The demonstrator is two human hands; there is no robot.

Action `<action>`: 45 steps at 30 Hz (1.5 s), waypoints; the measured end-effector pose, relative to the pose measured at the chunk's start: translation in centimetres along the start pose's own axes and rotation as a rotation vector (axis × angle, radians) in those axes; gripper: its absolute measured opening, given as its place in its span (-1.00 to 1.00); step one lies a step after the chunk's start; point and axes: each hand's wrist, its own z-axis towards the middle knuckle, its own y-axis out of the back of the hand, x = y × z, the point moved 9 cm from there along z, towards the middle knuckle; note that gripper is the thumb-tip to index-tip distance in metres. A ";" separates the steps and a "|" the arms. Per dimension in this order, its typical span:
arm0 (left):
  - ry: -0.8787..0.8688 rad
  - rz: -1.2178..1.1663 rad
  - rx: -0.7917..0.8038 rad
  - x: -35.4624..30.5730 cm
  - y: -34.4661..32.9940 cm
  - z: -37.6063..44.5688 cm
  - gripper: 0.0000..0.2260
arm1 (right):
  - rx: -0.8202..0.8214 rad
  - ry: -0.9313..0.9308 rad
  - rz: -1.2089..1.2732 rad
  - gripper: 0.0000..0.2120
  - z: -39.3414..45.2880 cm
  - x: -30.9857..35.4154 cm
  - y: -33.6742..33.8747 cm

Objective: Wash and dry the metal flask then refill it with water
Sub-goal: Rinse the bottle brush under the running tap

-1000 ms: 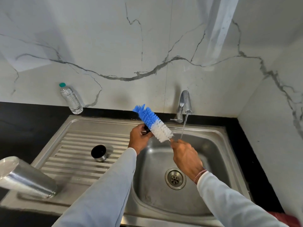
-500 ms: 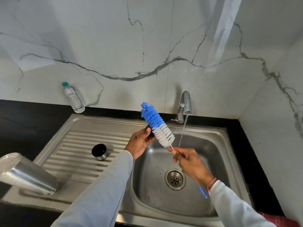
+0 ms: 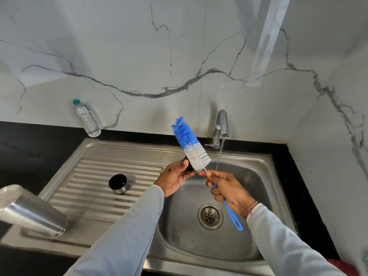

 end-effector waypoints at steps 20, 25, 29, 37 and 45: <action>0.099 0.043 0.008 -0.4 -0.8 0.0 -0.61 | 0.001 -0.163 0.226 -0.73 0.3 -1.6 0.8; 0.014 0.248 -0.217 -2.9 1.6 0.5 -0.65 | -0.122 0.043 -0.167 -0.76 -1.4 -1.9 3.3; -0.099 0.563 -0.341 -4.3 1.5 0.4 -0.64 | -0.248 0.342 -0.732 -0.74 -2.5 0.4 2.8; -0.151 0.885 -0.461 -5.3 0.6 1.5 -0.52 | -0.344 0.470 -1.005 -0.80 -3.5 0.2 1.3; -0.236 0.946 -0.446 -5.4 -2.1 0.8 -0.27 | -0.355 0.467 -1.145 -0.76 -2.5 1.5 0.2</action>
